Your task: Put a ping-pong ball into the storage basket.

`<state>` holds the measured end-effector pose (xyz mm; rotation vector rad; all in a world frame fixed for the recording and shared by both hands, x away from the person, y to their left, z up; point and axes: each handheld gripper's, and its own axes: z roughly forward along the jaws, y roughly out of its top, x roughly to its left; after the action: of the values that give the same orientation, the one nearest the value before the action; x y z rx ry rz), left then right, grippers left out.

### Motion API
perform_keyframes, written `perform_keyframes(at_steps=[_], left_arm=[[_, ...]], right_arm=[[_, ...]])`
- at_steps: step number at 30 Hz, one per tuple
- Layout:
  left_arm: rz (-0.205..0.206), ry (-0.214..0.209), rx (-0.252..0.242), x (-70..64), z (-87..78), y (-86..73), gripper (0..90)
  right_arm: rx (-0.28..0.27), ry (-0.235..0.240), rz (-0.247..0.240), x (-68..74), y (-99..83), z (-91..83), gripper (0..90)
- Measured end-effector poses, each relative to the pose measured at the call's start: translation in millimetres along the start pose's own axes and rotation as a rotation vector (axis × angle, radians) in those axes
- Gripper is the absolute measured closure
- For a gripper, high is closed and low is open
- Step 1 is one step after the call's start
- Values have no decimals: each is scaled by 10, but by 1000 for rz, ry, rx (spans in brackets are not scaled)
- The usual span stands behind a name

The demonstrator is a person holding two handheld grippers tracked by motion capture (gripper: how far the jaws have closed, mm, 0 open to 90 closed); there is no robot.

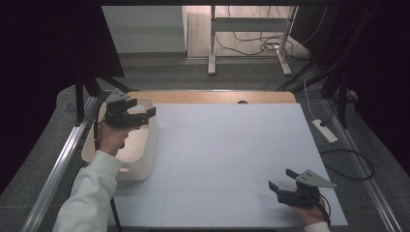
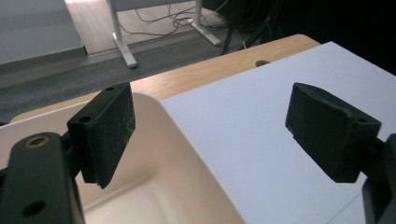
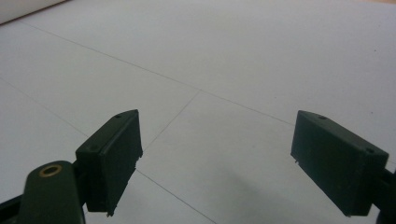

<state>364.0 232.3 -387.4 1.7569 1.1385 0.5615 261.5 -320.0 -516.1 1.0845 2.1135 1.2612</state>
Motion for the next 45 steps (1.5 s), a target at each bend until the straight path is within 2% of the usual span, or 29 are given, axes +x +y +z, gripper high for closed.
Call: perform_keyframes(at_steps=[3,6,9,16,20,23,25,33,37,40,45], left_arm=[[3,-14,-4,-33,-16,-1,171],[-1,-66,-19,-91,-39,-9,174],[8,-98,-25,-169,-53,-10,175],[57,-159,-18,-406,-48,-56,181],[70,-191,-13,-524,-24,-115,182],[72,-208,-10,-586,-11,-154,183],[72,-219,-27,-627,-35,-164,190],[102,-259,-17,-815,-47,-230,190],[124,-275,-14,-913,-52,-280,195],[162,-275,-12,-1009,-46,-334,201],[173,-297,-16,-1108,-27,-419,200]], right_arm=[[0,0,-1,1,0,0,160],[0,-1,0,3,1,-2,160],[0,-1,0,5,2,-5,160],[2,-5,-2,9,3,-11,160],[0,-5,-2,8,3,-14,160],[0,-4,-1,8,2,-16,160],[-1,-4,-1,7,2,-16,160],[-4,-5,3,2,0,-20,160],[-5,-6,4,-1,-1,-22,160],[-5,-5,5,3,-1,-22,160],[-5,-5,7,0,-2,-25,160]])
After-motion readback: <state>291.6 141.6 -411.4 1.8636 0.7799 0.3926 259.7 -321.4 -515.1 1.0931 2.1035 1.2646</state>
